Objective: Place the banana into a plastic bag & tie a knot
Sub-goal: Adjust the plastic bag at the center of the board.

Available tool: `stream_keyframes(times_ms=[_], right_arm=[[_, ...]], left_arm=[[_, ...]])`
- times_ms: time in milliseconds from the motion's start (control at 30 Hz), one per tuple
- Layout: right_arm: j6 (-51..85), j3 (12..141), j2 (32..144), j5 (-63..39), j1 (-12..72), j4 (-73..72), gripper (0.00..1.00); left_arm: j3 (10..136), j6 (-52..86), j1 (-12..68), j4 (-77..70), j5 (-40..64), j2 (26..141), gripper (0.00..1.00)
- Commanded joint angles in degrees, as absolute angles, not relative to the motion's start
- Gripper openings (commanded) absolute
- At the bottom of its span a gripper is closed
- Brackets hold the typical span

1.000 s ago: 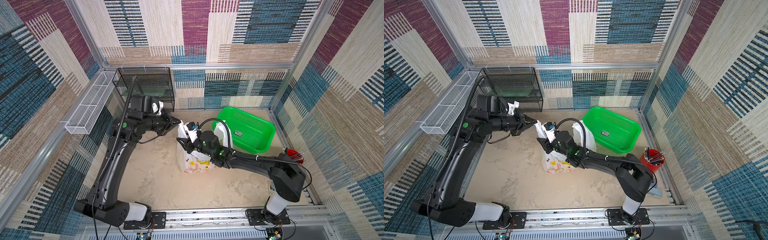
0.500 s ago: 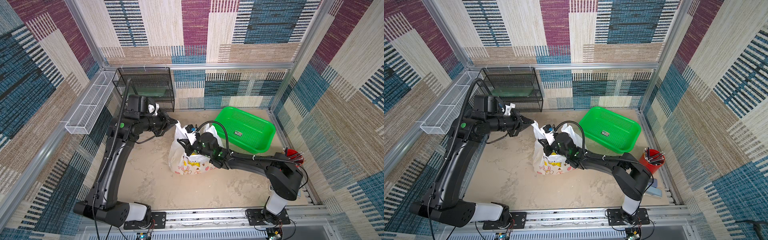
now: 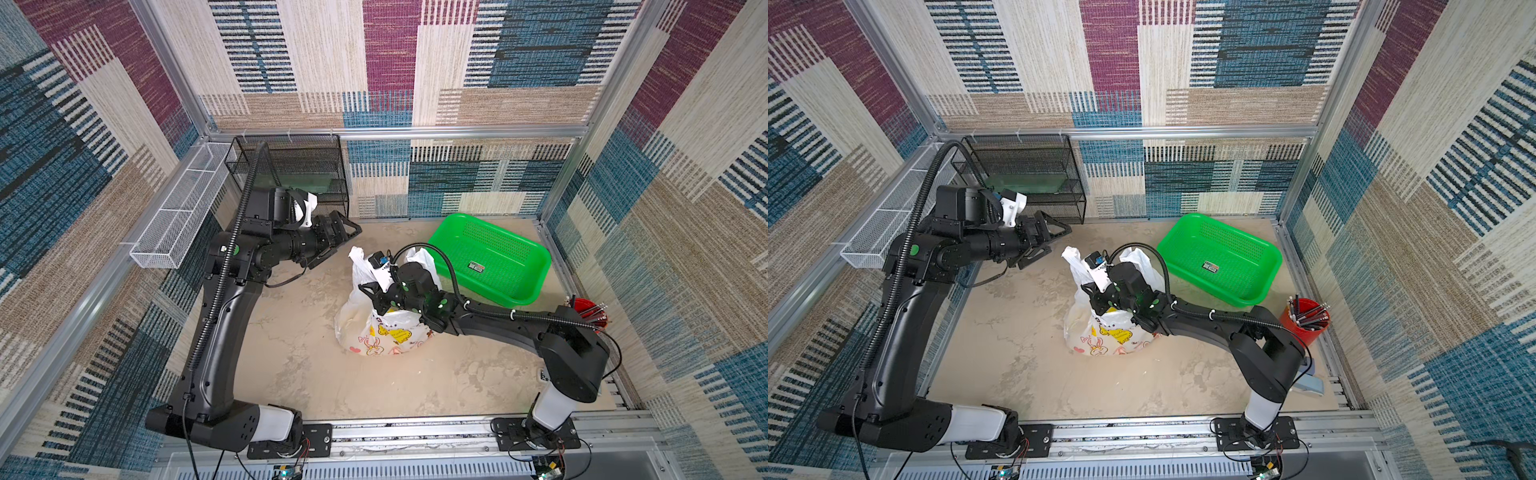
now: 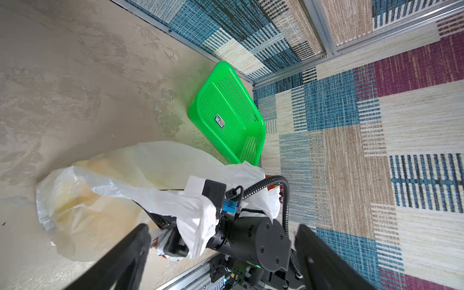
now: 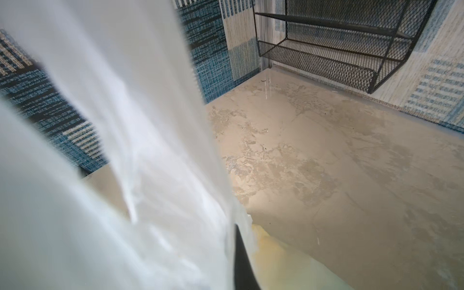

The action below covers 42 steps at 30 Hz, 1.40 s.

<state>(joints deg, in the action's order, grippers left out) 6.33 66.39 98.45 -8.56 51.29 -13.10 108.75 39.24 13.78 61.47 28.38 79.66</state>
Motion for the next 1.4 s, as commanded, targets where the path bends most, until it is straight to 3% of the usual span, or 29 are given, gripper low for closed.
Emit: stream_keyframes(times_ms=[0, 67, 100, 200, 233, 400, 567, 800, 967, 1133, 1367], right_arm=[[5.7, 67.1, 98.4, -9.5, 51.2, -12.2, 0.0], [5.5, 67.9, 98.5, -10.0, 51.2, -11.5, 0.02], [5.5, 68.5, 98.2, -10.0, 51.2, -11.0, 0.13], [5.1, 71.2, 96.3, -7.5, 51.9, -8.4, 0.62], [4.6, 72.1, 95.3, -6.4, 52.3, -7.8, 0.7], [3.4, 77.7, 90.0, -2.5, 53.2, -1.4, 0.91], [2.5, 82.7, 86.1, 0.7, 52.9, 6.3, 0.98], [4.8, 83.7, 76.2, 6.5, 47.8, 6.5, 0.98], [7.0, 75.8, 66.7, 6.3, 39.7, 9.1, 0.97], [7.6, 65.5, 57.2, 4.0, 34.1, 9.7, 0.97], [6.4, 61.7, 54.4, -1.9, 34.1, 13.1, 0.95]], left_arm=[[109.8, 33.5, 14.2, 60.8, 24.3, 78.3, 0.9], [110.0, 30.8, 14.5, 60.7, 23.1, 77.4, 0.89], [109.9, 29.9, 14.6, 60.6, 23.0, 77.1, 0.89], [109.8, 28.8, 14.9, 60.0, 23.8, 76.1, 0.86], [109.9, 28.7, 15.0, 60.0, 23.9, 76.0, 0.85], [112.7, 27.2, 16.1, 59.8, 22.0, 75.8, 0.84], [116.2, 24.0, 17.4, 58.7, 19.7, 75.9, 0.84], [117.7, 16.9, 25.4, 56.4, 21.6, 79.1, 0.83], [118.5, 9.8, 34.1, 56.1, 17.7, 83.3, 0.8], [119.1, 5.8, 37.4, 57.4, 16.3, 87.0, 0.8], [116.7, 3.3, 39.1, 61.9, 9.4, 87.3, 0.69]])
